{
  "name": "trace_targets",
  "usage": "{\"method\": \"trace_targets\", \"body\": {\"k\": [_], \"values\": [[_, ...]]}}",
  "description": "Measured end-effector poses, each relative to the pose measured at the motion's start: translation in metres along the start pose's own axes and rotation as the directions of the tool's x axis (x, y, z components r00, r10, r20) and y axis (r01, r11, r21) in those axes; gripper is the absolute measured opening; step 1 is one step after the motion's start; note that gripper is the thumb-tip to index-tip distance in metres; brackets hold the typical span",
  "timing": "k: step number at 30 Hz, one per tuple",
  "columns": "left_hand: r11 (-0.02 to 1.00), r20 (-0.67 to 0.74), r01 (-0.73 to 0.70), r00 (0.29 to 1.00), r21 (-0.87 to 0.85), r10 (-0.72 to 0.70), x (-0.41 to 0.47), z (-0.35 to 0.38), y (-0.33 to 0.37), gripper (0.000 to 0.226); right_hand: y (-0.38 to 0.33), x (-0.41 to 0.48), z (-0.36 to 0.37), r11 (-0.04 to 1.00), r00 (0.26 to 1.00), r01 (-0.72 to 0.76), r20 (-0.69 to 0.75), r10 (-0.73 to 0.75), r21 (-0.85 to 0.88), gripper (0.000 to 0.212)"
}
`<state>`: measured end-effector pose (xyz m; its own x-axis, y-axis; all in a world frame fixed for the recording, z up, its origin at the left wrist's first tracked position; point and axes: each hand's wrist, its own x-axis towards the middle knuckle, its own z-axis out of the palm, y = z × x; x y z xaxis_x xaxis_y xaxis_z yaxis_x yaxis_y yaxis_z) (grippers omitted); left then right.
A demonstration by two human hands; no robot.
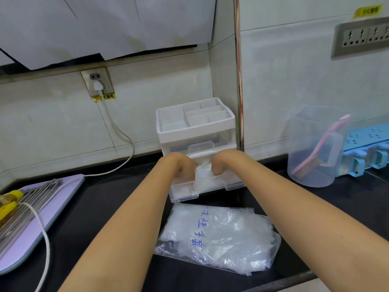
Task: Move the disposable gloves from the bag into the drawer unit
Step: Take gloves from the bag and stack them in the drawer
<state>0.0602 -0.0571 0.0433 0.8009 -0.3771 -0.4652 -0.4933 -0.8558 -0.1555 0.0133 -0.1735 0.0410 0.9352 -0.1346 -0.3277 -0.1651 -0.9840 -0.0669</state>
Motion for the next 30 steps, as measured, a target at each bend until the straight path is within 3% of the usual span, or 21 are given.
{"method": "trace_targets", "body": {"k": [4,7,10,13,15,20,27,30], "values": [[0.999,-0.042,-0.01,0.999,-0.04,0.009,-0.004,0.001,-0.001,0.056,0.012,-0.01,-0.007,0.978,0.992,0.095,-0.103,-0.077,0.186,0.039],[0.991,-0.079,-0.002,0.997,-0.135,-0.008,-0.01,-0.001,-0.003,0.057,0.026,-0.025,-0.013,0.901,0.97,0.188,-0.22,-0.107,0.391,0.026],[0.978,-0.172,-0.021,0.985,-0.209,-0.016,-0.029,-0.003,0.0,0.059,0.041,-0.052,-0.012,0.851,0.928,0.269,-0.357,-0.104,0.45,0.022],[0.926,-0.357,-0.124,0.934,-0.356,-0.012,-0.056,-0.002,0.003,0.034,0.055,-0.077,-0.004,0.845,0.887,0.303,-0.455,-0.082,0.44,0.034],[0.83,-0.485,-0.24,0.874,-0.504,-0.042,-0.077,0.007,0.008,0.019,0.063,-0.092,0.006,0.834,0.877,0.295,-0.479,-0.042,0.467,0.04],[0.705,-0.659,-0.435,0.75,-0.561,-0.061,-0.111,0.051,0.037,0.032,0.083,-0.116,0.053,0.824,0.917,0.161,-0.391,0.078,0.543,0.035],[0.576,-0.614,-0.505,0.789,-0.642,0.006,-0.103,0.129,0.088,0.016,0.095,-0.114,0.137,0.778,0.939,-0.043,-0.239,0.245,0.627,0.029],[0.581,-0.597,-0.497,0.802,-0.644,0.023,-0.09,0.158,0.106,0.011,0.097,-0.115,0.165,0.733,0.891,-0.049,-0.303,0.34,0.678,0.024]]}}
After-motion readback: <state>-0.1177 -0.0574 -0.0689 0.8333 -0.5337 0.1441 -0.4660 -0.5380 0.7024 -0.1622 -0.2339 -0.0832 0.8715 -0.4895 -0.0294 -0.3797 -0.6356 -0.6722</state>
